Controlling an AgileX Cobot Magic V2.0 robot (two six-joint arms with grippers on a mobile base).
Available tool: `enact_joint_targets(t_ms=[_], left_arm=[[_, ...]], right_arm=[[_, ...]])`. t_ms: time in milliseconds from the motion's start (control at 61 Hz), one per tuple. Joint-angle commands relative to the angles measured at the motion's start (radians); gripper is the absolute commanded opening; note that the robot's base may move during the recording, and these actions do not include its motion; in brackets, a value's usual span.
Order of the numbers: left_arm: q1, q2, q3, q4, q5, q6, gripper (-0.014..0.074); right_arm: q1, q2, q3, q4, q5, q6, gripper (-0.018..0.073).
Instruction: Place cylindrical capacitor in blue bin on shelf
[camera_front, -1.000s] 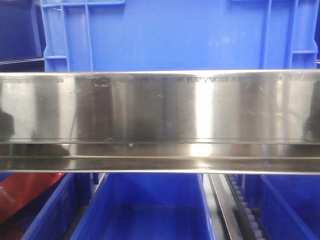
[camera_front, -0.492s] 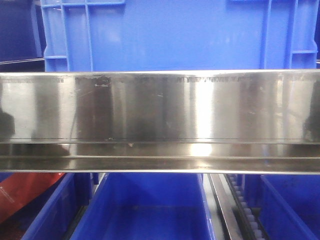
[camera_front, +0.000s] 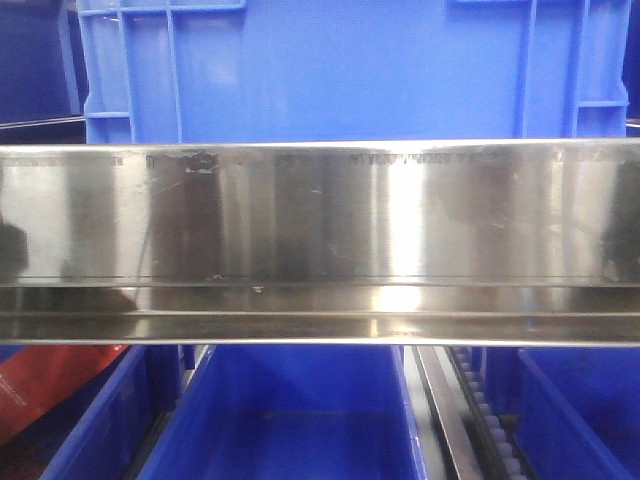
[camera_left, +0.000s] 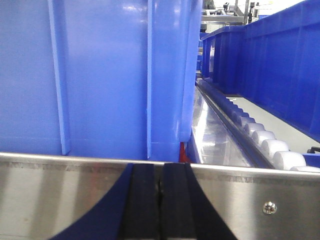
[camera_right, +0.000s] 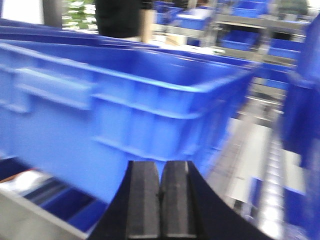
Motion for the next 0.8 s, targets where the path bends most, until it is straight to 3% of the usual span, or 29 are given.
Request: enact_joint_targets(t_ms=[0,131,262,426,705,787], left_arm=[[-0.001,-0.005,-0.001,0.0,-0.014,-0.003,-0.0111],[-0.001,-0.005,-0.001,0.0,-0.014,-0.003,-0.0111],[-0.001,-0.005,-0.001,0.0,-0.014,-0.003,-0.0111],[-0.001,-0.005,-0.001,0.0,-0.014,-0.003,-0.0111],[-0.001,-0.005,-0.001,0.0,-0.014,-0.003,-0.0111],[-0.001,-0.005,-0.001,0.0,-0.014,-0.003,-0.0111]], right_arm=[[-0.094,-0.024,0.024,0.007,0.002,-0.002,-0.0142],[-0.255,-0.105,0.109,0.019,-0.019,-0.002,-0.0142],[-0.336,-0.2,0.208,0.019,-0.04,-0.002,-0.0142],[-0.365,-0.26,0.337,0.019,-0.075,-0.002,-0.0142],[-0.368,-0.26,0.462,0.019,-0.249,0.0,-0.0142],[-0.368,-0.26,0.462,0.003,-0.21,0.014,-0.0142]])
